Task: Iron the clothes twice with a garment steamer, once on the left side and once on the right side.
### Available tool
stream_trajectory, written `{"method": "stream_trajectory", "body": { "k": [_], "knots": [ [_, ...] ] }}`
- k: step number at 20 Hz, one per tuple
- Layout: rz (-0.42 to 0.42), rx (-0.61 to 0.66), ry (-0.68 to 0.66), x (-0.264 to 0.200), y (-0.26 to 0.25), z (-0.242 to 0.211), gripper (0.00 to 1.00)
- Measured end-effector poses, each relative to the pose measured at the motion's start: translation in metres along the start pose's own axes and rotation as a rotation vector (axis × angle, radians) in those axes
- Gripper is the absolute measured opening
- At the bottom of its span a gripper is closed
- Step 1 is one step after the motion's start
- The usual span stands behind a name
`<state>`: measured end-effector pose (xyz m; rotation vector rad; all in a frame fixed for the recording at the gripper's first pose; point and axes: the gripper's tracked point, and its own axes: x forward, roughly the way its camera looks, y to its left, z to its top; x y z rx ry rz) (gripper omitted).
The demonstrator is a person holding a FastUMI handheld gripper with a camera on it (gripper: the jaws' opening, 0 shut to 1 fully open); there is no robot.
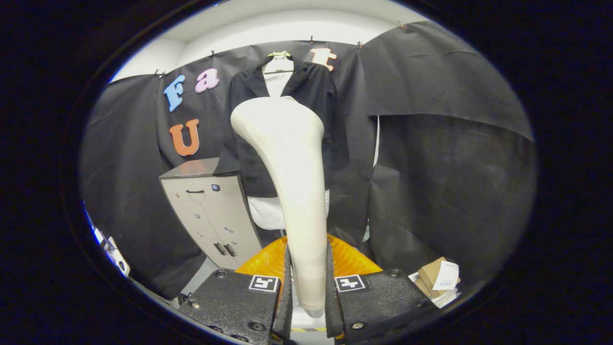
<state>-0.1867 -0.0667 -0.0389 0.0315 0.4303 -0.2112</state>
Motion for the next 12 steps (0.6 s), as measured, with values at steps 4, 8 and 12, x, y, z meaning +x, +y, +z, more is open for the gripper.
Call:
{"method": "stream_trajectory", "body": {
  "k": [4,8,12],
  "knots": [
    [0.027,-0.004,-0.030,-0.021,-0.004,0.003,0.30],
    [0.057,0.008,-0.050,-0.037,0.002,-0.002,0.30],
    [0.069,-0.008,-0.051,-0.049,0.009,-0.013,0.30]
  ]
}}
